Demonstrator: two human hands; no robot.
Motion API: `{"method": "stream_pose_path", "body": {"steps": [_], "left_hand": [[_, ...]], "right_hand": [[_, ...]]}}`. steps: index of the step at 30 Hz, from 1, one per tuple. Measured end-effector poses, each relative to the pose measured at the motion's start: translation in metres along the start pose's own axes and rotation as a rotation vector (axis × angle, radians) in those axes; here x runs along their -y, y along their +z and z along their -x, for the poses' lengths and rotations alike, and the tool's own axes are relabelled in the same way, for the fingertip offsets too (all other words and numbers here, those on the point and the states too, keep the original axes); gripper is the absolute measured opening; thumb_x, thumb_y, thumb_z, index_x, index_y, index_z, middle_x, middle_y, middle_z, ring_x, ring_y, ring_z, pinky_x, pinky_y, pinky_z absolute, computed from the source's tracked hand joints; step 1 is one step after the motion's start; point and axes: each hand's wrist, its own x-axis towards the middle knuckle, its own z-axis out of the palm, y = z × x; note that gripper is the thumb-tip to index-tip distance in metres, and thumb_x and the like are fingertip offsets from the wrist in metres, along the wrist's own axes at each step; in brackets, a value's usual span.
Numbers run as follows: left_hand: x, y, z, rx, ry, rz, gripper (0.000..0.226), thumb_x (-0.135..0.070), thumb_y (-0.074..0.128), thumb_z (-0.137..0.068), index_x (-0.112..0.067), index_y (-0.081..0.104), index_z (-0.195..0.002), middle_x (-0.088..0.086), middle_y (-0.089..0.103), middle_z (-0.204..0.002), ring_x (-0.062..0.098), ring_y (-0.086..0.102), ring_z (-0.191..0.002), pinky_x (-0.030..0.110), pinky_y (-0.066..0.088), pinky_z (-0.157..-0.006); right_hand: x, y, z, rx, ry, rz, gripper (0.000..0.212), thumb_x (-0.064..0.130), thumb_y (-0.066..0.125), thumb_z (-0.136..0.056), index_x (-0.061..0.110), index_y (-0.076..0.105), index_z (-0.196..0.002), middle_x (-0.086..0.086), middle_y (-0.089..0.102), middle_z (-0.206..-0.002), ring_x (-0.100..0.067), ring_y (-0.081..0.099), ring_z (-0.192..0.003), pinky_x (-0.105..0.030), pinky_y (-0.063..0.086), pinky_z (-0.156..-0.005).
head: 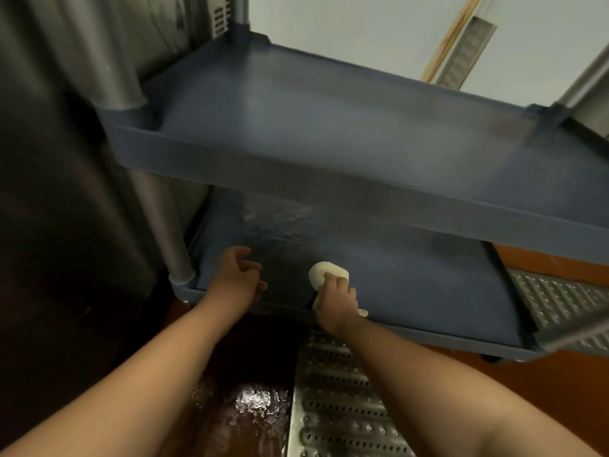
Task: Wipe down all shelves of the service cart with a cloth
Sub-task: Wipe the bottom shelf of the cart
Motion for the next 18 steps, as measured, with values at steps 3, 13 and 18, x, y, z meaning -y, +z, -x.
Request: {"method": "stream_pose_path", "body": {"steps": [3, 13, 18], "left_hand": [[0.002, -0.02, -0.004, -0.057, -0.039, 0.021, 0.041, 0.004, 0.04, -0.09, -0.015, 0.04, -0.127, 0.003, 0.056, -0.098, 0.022, 0.061, -0.07, 0.031, 0.047, -0.056], [0.009, -0.063, -0.002, -0.152, -0.114, 0.064, 0.039, -0.003, 0.048, -0.088, -0.031, 0.044, -0.115, 0.012, 0.056, -0.119, 0.033, 0.062, -0.103, 0.049, 0.052, -0.092], [0.013, -0.066, 0.008, -0.125, -0.088, 0.077, 0.035, -0.006, 0.048, -0.092, -0.026, 0.042, -0.12, 0.004, 0.061, -0.105, 0.024, 0.067, -0.09, 0.034, 0.056, -0.072]], "right_hand": [[0.046, 0.019, -0.003, 0.04, -0.062, 0.01, 0.061, 0.02, 0.051, -0.096, 0.015, 0.026, -0.151, -0.016, 0.034, -0.147, -0.042, 0.039, -0.128, -0.052, 0.037, -0.105], [0.157, 0.09, -0.038, 0.13, -0.366, 0.159, 0.088, 0.06, 0.041, -0.078, 0.023, 0.024, -0.156, -0.016, 0.027, -0.155, -0.042, 0.035, -0.127, -0.054, 0.036, -0.102], [0.158, 0.062, -0.012, 0.095, -0.452, 0.09, 0.077, 0.033, 0.062, -0.09, 0.012, 0.023, -0.153, -0.018, 0.028, -0.149, -0.039, 0.035, -0.13, -0.052, 0.035, -0.106]]}}
